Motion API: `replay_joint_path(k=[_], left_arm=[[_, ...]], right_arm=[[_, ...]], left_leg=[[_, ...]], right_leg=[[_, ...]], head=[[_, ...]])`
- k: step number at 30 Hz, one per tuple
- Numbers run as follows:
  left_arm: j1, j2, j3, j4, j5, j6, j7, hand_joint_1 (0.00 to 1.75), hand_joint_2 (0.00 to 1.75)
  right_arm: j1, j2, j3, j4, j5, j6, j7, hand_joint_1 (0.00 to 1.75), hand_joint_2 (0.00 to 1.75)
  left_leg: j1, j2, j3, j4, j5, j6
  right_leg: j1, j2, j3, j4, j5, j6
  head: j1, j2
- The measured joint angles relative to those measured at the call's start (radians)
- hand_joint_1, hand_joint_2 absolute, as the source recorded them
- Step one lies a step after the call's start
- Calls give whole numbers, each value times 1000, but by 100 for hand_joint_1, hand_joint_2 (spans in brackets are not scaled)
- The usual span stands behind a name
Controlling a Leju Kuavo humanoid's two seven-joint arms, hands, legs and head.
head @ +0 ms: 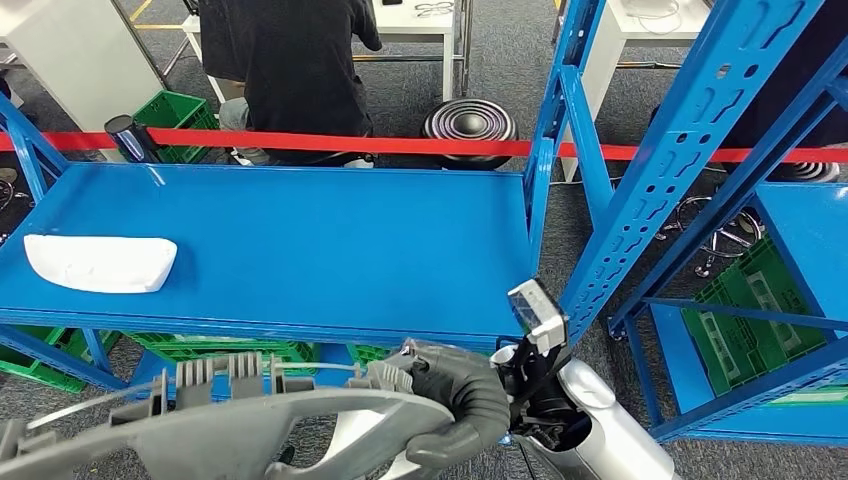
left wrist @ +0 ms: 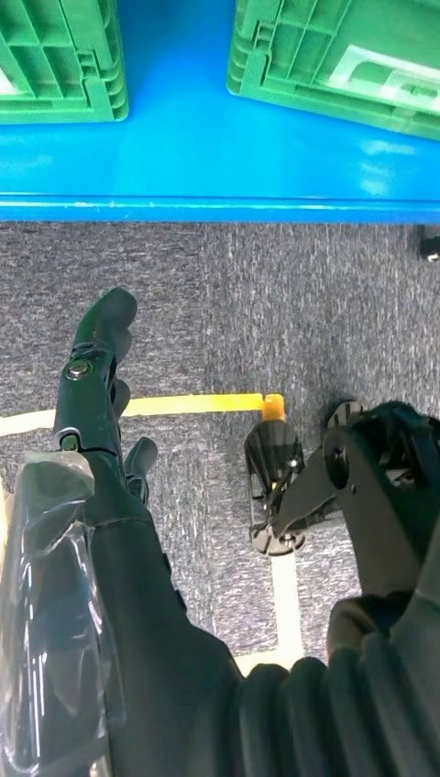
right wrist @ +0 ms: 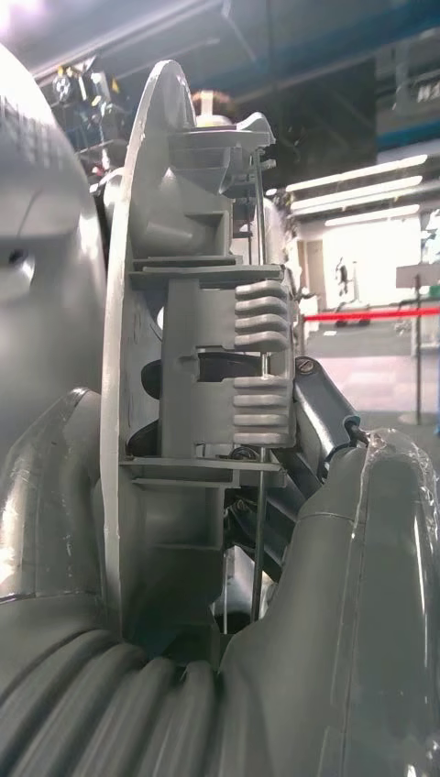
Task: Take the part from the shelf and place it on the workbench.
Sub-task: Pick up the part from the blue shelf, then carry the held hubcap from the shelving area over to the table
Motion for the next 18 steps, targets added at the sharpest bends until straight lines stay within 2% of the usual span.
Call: replay_joint_path(k=[2,4,6,8,9,10,12,13,14,15,17,18], left_arm=[[5,4,0,0,12,-14,-5,0,175],[8,7,0,2,19,-22,-4,0,175],[12,8,-1,6,23,-22,-1,0,175],[15,8,-1,9,28,-20,5,0,175],[16,7,-1,11,30,-17,10,0,175],[16,6,-1,14,33,-16,16,0,175],[18,3,-1,23,40,-14,26,0,175],[20,2,-1,28,43,-15,30,0,175],[23,0,-1,33,47,-17,31,0,175],[26,-1,-1,36,48,-20,32,0,175],[31,-4,-2,42,45,-23,28,0,175],[33,-5,-3,45,41,-24,25,0,175]], right_arm=[[2,-4,6,1,0,11,0,175,175],[4,-7,10,1,-1,21,-1,175,175],[7,-9,14,1,-1,27,-2,175,175],[11,-10,17,0,-1,31,-2,175,175],[12,-11,17,-1,-1,33,-2,175,175],[14,-13,17,-1,-2,36,-2,175,175],[24,-20,17,-1,-2,44,-3,175,175],[32,-25,17,-1,-3,48,-5,175,175],[40,-29,17,-1,-3,52,-8,175,175],[47,-34,17,-1,-3,57,-13,175,175],[62,-41,12,-2,2,67,-30,175,175],[72,-44,8,-4,8,72,-40,175,175]], left_leg=[[-1,0,71,-141,60,9],[-7,0,120,-236,84,21],[-15,0,123,-247,81,33],[-13,1,135,-264,92,48],[-11,2,141,-273,99,56],[-10,3,146,-280,104,61],[-15,4,144,-279,109,66],[-16,4,142,-277,110,66],[-18,4,139,-274,111,67],[-19,4,136,-271,110,67],[-19,2,129,-261,109,65],[-21,1,126,-256,108,62]], right_leg=[[1,1,2,0,0,1],[4,1,1,-1,0,7],[6,1,0,-6,2,20],[6,0,-3,0,-3,29],[6,0,-15,23,-16,29],[6,-1,-37,69,-39,25],[6,-1,-99,202,-95,18],[6,-1,-123,254,-113,19],[6,-1,-131,272,-117,24],[6,-1,-119,251,-106,31],[6,-1,-46,115,-62,41],[8,-1,-12,53,-40,40]], head=[[0,0],[0,0],[0,0],[1,0],[2,0],[3,0],[3,0],[3,0],[3,0],[3,0],[3,0],[3,0]])
